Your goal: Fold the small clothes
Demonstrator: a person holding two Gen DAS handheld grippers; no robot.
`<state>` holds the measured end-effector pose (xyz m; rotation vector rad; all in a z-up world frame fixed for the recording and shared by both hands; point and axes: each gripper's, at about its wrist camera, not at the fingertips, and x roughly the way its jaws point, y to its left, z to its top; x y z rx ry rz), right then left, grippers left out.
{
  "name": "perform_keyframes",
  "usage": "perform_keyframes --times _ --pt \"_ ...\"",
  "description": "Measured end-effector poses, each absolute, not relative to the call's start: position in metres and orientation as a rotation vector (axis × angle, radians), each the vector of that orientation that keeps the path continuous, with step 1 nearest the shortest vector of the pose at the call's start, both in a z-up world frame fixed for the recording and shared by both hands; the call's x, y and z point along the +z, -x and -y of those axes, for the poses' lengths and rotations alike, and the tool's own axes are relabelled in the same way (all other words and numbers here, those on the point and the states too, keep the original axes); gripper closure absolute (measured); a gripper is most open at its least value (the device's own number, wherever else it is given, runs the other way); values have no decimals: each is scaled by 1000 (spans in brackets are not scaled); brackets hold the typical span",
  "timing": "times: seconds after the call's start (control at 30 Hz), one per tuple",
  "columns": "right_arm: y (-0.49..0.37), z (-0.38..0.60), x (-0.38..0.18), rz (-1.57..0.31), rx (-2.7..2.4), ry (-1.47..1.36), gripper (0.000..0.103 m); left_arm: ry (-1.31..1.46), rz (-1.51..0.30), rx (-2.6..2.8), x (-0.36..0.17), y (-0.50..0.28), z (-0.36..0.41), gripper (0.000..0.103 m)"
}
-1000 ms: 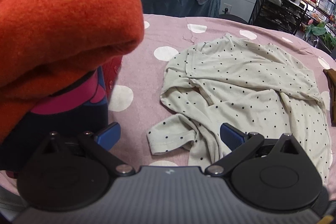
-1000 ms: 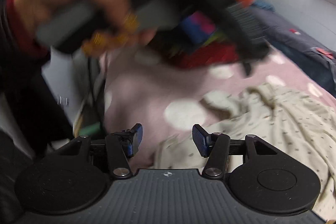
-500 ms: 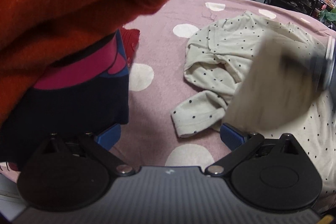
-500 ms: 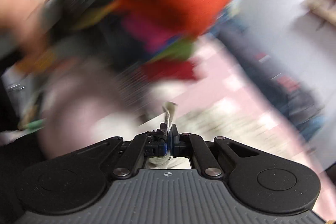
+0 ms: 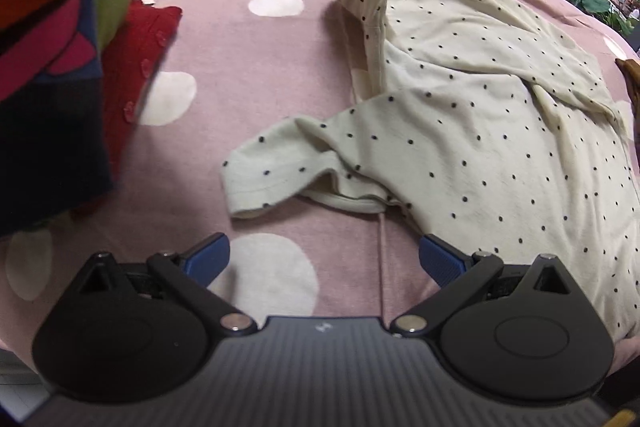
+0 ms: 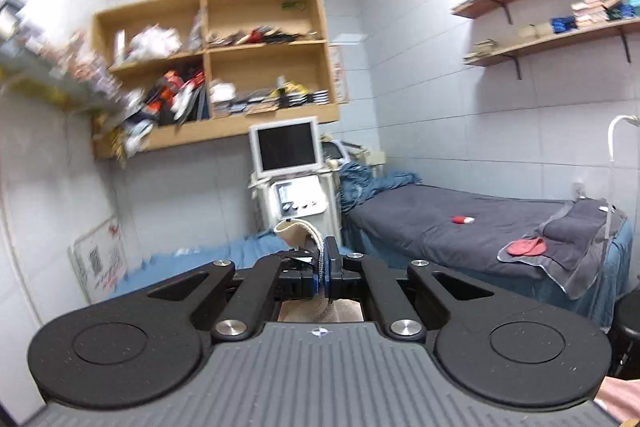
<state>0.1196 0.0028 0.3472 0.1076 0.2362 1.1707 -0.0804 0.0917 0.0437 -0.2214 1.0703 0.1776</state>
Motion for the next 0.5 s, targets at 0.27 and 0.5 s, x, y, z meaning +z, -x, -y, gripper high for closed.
perform_keyframes --times 0.27,0.5 --pt "-176 -21 355 -449 1048 -267 99 270 -1071 193 44 81 -100 0" --pt "-184 -18 335 -502 937 -238 99 276 -1071 200 43 81 -103 0"
